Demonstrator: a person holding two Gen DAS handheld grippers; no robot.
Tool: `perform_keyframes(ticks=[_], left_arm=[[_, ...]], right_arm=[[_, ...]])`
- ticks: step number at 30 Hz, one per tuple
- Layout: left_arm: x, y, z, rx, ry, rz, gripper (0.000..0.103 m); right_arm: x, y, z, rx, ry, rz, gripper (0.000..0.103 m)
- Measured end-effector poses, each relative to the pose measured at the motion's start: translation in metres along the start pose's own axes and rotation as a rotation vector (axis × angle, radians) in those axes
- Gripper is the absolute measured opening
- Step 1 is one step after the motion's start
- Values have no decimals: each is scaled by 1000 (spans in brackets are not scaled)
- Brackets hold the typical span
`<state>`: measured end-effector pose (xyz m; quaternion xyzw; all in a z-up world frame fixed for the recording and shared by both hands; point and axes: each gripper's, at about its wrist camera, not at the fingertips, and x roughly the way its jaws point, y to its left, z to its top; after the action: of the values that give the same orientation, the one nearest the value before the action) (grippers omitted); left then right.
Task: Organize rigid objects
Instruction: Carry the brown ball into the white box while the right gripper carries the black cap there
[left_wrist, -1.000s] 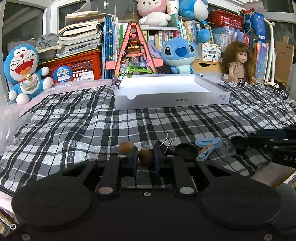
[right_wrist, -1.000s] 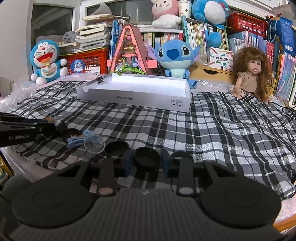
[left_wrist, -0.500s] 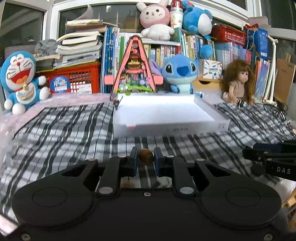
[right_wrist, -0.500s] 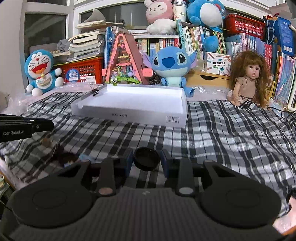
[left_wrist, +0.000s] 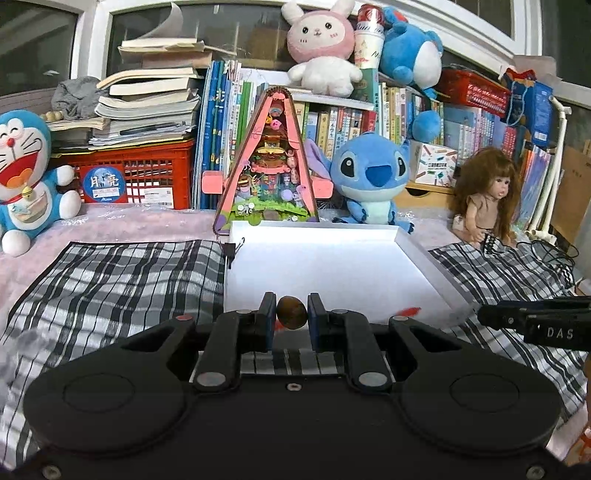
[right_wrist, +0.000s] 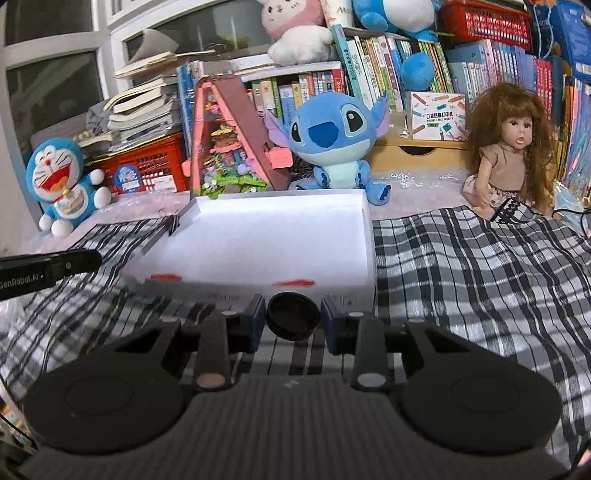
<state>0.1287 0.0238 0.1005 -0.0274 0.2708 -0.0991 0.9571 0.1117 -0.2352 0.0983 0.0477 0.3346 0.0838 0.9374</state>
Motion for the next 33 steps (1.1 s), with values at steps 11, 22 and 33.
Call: perform_keyframes(ticks=[11, 22, 33], left_arm=[[80, 5, 24, -44, 159, 1, 16], [138, 10, 19, -80, 250, 50, 16], [154, 11, 13, -65, 276, 81, 17]], right_arm=[[68, -3, 48, 45, 137, -10, 38], [121, 5, 55, 20, 219, -55, 38], [149, 12, 50, -27, 253, -82, 38]])
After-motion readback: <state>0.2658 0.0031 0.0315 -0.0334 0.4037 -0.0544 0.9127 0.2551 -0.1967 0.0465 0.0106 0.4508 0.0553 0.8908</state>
